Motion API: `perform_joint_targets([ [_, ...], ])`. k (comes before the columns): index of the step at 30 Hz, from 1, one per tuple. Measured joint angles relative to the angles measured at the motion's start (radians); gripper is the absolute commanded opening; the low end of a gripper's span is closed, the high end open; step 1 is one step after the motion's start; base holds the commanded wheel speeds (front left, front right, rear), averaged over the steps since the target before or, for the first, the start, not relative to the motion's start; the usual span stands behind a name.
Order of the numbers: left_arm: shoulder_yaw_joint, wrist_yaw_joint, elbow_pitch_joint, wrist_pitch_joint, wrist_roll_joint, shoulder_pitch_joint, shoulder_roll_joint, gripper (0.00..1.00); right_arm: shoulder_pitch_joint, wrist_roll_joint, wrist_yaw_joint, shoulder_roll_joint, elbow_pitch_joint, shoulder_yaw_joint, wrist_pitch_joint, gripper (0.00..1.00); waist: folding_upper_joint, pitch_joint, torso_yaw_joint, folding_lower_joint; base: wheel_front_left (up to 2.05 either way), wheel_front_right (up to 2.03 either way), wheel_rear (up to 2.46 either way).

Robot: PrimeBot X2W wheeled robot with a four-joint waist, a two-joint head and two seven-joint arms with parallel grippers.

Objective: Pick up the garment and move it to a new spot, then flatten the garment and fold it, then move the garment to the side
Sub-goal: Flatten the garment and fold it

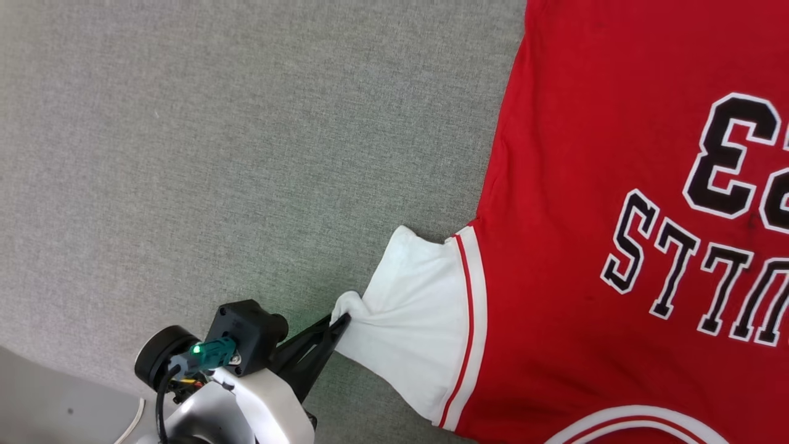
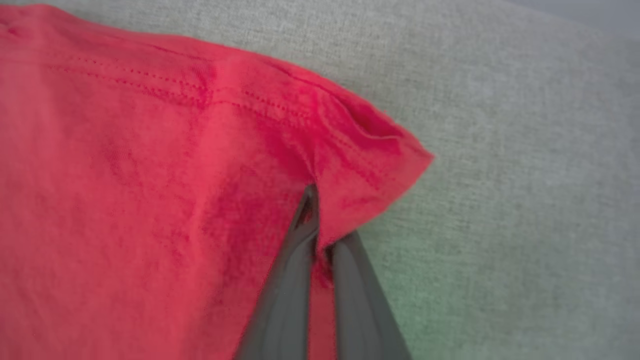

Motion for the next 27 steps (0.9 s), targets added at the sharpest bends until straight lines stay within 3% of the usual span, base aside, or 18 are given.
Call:
perform_joint_targets([
  [11, 0.006, 0.026, 0.028, -0.003, -0.007, 0.026, 0.006, 0.00, 0.249, 0.060, 0.000, -0.003, 0.036, 0.026, -0.053, 0.00, 0.0000, -0.163, -0.065, 0.0000, 0.00, 0.00, 0.00],
  [27, 0.018, 0.065, 0.113, -0.032, -0.044, 0.098, -0.012, 0.00, 0.708, 0.198, 0.000, 0.065, -0.110, -0.019, -0.113, 0.00, 0.0000, -0.401, -0.215, -0.0001, 0.00, 0.00, 0.00],
])
